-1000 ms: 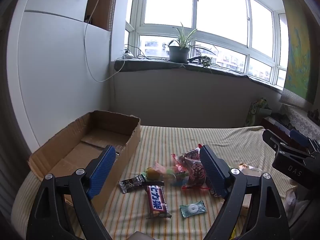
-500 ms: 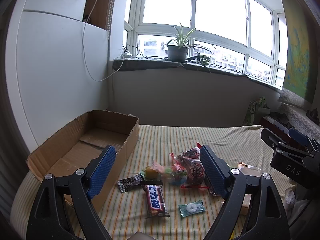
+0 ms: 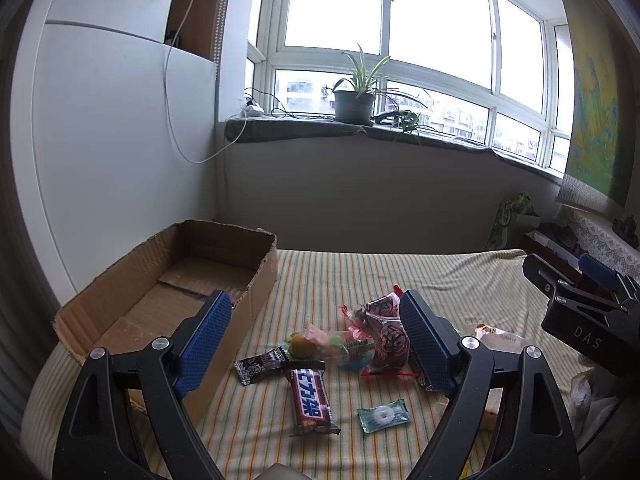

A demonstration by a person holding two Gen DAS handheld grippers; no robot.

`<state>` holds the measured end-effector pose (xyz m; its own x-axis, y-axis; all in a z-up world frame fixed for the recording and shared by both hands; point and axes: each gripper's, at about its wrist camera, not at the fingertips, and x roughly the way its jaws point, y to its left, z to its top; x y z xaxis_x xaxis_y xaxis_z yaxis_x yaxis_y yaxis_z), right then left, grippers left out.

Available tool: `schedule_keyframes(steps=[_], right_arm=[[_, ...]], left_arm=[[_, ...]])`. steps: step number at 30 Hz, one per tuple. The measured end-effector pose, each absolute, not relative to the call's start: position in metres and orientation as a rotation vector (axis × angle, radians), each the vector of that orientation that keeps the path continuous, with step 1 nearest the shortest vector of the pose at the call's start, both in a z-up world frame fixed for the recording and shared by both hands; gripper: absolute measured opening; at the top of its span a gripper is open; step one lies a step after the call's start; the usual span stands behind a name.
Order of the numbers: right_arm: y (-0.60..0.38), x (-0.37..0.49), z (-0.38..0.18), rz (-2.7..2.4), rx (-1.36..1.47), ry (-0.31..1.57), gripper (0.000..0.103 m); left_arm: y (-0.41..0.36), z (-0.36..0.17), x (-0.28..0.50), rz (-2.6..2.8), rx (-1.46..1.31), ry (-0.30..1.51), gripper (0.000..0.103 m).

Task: Organize snacks

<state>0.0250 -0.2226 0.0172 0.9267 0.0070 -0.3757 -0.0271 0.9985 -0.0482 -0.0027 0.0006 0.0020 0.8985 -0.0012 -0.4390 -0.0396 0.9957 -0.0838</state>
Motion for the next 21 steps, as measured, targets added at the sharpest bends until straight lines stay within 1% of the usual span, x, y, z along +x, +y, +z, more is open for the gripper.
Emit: schedule_keyframes(steps=[21], right_arm=[[-0.2208, 0.0233, 0.0185, 0.017, -0.06, 0.387, 0.103]], left_arm=[[-0.0015, -0.0008, -0.0049, 0.015, -0.09, 0.455, 0.086]])
